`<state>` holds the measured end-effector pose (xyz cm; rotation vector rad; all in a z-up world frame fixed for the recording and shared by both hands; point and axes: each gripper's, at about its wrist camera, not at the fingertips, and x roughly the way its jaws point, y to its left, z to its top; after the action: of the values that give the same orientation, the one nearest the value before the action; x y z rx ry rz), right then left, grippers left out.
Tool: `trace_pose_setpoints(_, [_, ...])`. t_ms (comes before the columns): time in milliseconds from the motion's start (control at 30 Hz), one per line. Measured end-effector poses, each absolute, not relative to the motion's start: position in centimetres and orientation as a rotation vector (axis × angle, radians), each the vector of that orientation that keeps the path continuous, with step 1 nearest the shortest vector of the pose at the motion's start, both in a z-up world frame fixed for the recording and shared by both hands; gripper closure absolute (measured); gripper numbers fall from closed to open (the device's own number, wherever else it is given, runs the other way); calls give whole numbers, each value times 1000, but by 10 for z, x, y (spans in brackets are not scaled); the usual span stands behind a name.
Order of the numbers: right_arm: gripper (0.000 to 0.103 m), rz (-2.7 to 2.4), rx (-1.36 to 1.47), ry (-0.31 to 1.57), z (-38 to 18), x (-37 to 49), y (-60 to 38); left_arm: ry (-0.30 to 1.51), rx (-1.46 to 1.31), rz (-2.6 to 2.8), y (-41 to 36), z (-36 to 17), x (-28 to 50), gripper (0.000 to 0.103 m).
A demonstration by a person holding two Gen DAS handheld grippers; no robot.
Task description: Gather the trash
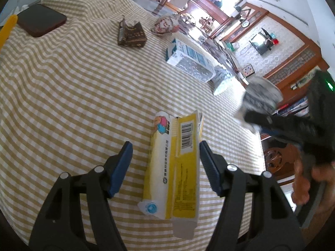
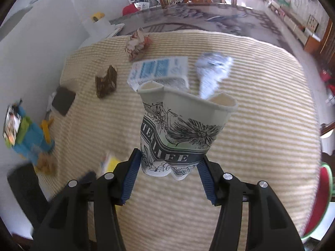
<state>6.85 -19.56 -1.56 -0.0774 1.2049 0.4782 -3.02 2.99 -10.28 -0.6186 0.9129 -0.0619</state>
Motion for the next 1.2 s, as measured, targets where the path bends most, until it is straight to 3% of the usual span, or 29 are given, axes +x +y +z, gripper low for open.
trace_pose_setpoints(333, [49,496,-117,1210,-34,24,-216,913,-531,-57,11,-107,-20,39])
trace_pose_setpoints(400, [38,497,-85,1208,-37,22,-221,906,-511,-54,9,-108,-17,39])
trace_pose_setpoints(500, [37,497,-46,1196,-37,21,-226,901,-478,-56,4,-108,-13,40])
trace_pose_setpoints(567, [37,488,-18,1189,-39,23,-230,899,-464,-61,2,-107,-11,43])
trace_pose_setpoints(633, [37,477,2,1187,-44,26,-232,891,-455,-77,1,-105,-12,54])
trace_pose_setpoints(733, [37,464,16,1198,-52,30,-234,867,-394,-53,-3,-99,-14,59])
trace_pose_setpoints(1200, [37,474,-17,1156,-58,31,-224,836,-386,-24,3,-95,-14,62])
